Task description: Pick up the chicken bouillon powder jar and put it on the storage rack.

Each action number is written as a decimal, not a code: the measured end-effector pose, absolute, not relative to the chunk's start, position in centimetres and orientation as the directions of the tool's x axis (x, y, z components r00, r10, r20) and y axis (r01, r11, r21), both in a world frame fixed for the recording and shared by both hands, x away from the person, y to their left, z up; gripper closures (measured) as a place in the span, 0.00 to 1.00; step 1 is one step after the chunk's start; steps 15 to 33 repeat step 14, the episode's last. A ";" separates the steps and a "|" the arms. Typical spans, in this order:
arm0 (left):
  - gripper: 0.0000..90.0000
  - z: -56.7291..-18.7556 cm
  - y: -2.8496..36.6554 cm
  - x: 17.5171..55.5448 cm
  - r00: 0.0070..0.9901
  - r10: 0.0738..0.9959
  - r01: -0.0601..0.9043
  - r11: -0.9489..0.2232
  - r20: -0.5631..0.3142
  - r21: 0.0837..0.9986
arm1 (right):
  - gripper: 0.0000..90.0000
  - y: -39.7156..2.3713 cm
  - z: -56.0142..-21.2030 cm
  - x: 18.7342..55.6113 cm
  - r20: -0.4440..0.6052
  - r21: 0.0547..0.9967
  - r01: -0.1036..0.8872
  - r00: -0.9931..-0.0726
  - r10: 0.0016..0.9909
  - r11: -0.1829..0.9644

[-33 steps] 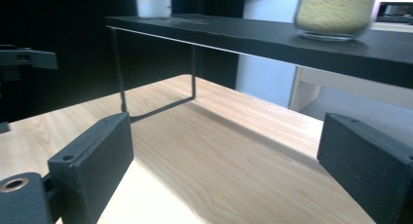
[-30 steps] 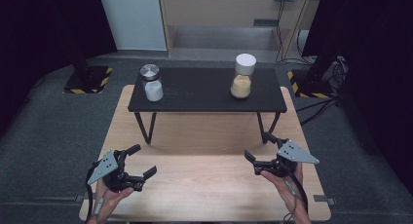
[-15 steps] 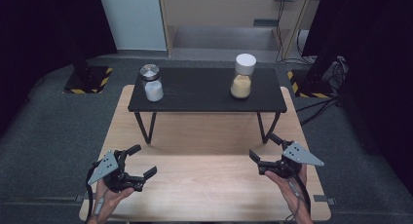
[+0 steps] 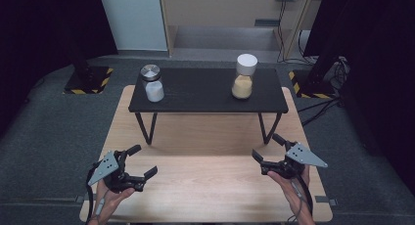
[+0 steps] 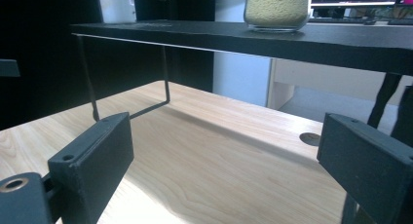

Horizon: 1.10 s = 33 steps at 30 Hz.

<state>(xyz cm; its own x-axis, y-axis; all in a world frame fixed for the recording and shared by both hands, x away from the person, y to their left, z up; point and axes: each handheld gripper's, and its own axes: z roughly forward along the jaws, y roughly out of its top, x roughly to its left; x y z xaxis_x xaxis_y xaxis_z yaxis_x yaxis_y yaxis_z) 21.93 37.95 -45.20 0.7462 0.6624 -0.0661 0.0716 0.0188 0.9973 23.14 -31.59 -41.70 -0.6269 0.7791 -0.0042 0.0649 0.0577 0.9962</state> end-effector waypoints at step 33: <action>0.00 -45.3 37.9 22.0 0.744 0.665 0.076 0.023 -0.072 0.997 | 0.07 -31.8 -42.0 23.3 0.030 0.997 0.079 -0.624 0.781 0.025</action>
